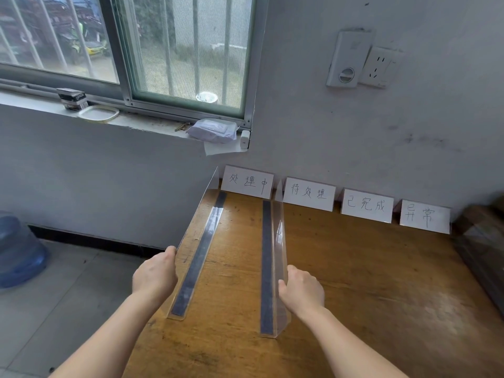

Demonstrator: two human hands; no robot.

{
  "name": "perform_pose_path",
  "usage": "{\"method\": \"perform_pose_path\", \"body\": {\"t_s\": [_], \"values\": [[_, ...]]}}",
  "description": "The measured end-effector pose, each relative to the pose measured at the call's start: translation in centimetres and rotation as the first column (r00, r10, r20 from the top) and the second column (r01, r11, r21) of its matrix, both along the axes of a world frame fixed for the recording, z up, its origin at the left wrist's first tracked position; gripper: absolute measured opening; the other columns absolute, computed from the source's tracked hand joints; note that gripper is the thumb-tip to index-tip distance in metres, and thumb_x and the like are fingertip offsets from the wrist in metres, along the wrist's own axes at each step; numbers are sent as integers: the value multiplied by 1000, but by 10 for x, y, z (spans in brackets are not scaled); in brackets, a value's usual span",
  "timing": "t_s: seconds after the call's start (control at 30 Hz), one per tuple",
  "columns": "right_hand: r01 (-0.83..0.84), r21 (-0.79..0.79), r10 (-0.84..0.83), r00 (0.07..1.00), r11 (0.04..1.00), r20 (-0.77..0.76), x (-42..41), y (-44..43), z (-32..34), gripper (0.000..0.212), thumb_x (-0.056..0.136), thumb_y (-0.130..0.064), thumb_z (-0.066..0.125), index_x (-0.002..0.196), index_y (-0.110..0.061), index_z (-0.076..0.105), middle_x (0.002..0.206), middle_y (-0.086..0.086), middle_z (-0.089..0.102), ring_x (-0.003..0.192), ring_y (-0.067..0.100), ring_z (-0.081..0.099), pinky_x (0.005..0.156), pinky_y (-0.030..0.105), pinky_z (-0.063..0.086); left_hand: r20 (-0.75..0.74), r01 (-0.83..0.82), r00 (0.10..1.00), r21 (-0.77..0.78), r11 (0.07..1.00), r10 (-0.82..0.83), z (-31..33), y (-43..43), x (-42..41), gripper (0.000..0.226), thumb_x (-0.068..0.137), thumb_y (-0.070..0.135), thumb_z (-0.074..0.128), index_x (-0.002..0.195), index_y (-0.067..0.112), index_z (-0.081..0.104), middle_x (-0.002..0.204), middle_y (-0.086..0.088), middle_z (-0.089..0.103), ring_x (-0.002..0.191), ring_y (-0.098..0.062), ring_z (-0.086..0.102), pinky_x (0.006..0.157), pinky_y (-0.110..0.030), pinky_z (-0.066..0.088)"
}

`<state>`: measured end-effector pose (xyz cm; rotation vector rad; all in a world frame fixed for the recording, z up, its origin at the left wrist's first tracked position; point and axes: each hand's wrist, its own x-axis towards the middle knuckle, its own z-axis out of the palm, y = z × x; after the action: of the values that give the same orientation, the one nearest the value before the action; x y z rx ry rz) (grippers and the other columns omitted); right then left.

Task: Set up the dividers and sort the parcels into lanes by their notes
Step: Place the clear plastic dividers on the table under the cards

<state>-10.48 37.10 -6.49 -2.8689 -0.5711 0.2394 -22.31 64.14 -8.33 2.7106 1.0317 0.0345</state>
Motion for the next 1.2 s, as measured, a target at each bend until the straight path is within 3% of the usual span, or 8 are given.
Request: {"method": "perform_pose_path", "body": {"t_s": [0.43, 0.77, 0.93, 1.13, 1.2], "values": [[2, -25, -1, 1000, 1000, 7, 1, -2, 3, 31, 100, -39, 48, 120, -16, 57, 104, -1, 68, 90, 16, 67, 67, 25, 55, 37, 17, 999, -69, 997, -14, 2, 0, 1, 22, 97, 31, 44, 118, 25, 52, 95, 5, 65, 82, -18, 61, 66, -34, 55], [-7, -34, 7, 1000, 999, 17, 1, -5, 5, 33, 99, -44, 47, 115, -17, 59, 100, -3, 67, 87, 14, 66, 65, 23, 54, -14, 11, 1000, -12, 1000, -11, 9, 1, 0, 28, 98, 38, 43, 123, 27, 49, 101, 6, 66, 83, -17, 59, 62, -28, 51], [5, -39, -5, 1000, 999, 16, 0, -7, 7, 38, 98, -49, 46, 116, -18, 57, 101, -3, 66, 87, 13, 65, 69, 26, 56, -5, 11, 1000, 6, 1000, -11, 11, 1, 0, 25, 97, 35, 45, 119, 25, 50, 93, 7, 64, 80, -16, 60, 61, -29, 53], [-1, -42, 2, 1000, 999, 25, -1, -9, 9, 48, 99, -53, 42, 130, -18, 52, 111, -2, 67, 95, 14, 66, 67, 22, 53, 58, 49, 997, 58, 997, -52, 15, 0, 3, 25, 96, 33, 49, 118, 23, 52, 101, 6, 62, 91, -17, 58, 60, -31, 50], [-1, -56, 3, 999, 998, 32, -1, -10, 13, 51, 99, -55, 39, 132, -17, 50, 111, -1, 67, 97, 16, 66, 67, 24, 52, 49, 81, 995, 111, 990, -87, 18, -1, 5, 27, 96, 33, 48, 120, 22, 51, 105, 4, 58, 99, -18, 53, 66, -30, 49]]}}
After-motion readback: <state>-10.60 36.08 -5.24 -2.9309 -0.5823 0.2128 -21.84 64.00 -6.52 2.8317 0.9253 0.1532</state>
